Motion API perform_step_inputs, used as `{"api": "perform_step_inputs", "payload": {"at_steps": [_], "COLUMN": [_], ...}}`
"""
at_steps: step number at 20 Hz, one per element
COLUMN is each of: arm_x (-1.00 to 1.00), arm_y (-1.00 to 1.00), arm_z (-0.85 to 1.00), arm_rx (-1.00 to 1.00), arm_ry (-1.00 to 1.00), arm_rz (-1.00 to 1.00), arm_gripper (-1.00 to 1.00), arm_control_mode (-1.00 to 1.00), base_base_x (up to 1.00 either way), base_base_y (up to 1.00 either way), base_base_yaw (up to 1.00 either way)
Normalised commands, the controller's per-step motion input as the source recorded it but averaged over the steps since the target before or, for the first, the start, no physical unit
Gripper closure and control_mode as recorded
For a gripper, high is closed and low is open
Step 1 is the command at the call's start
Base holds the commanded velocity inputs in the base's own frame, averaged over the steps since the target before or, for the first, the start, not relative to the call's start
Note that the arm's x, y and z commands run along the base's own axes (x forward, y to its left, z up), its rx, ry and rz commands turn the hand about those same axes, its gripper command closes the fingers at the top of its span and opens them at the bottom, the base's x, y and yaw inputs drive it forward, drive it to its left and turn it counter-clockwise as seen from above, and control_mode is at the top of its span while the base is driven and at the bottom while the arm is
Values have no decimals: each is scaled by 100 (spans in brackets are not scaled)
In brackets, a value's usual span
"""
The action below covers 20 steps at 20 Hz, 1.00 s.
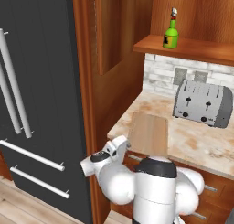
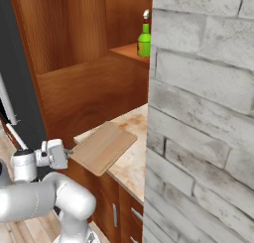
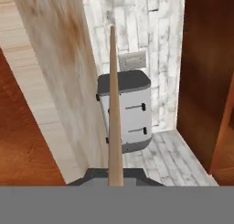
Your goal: Move the cutting board and knife to the sink. Then move spray from the cabinet to the counter.
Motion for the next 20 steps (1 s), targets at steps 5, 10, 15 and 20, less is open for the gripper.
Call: {"api": "perform_step_inputs", "payload": {"at_steps": [5, 10, 15, 20], "arm_x": [-1, -32, -52, -81], "arm_y": [-22, -44, -30, -3], "arm_z": [100, 100, 100, 98], "arm_rx": [1, 4, 0, -1], "arm_ry": [-5, -1, 2, 4], "arm_rz": [6, 3, 2, 3], "arm_gripper": [100, 100, 100, 100], "arm_control_mode": [-100, -100, -100, -100], "base_base_x": [0, 0, 0, 0], "base_base_y": [0, 0, 0, 0], "base_base_yaw": [0, 0, 0, 0]}}
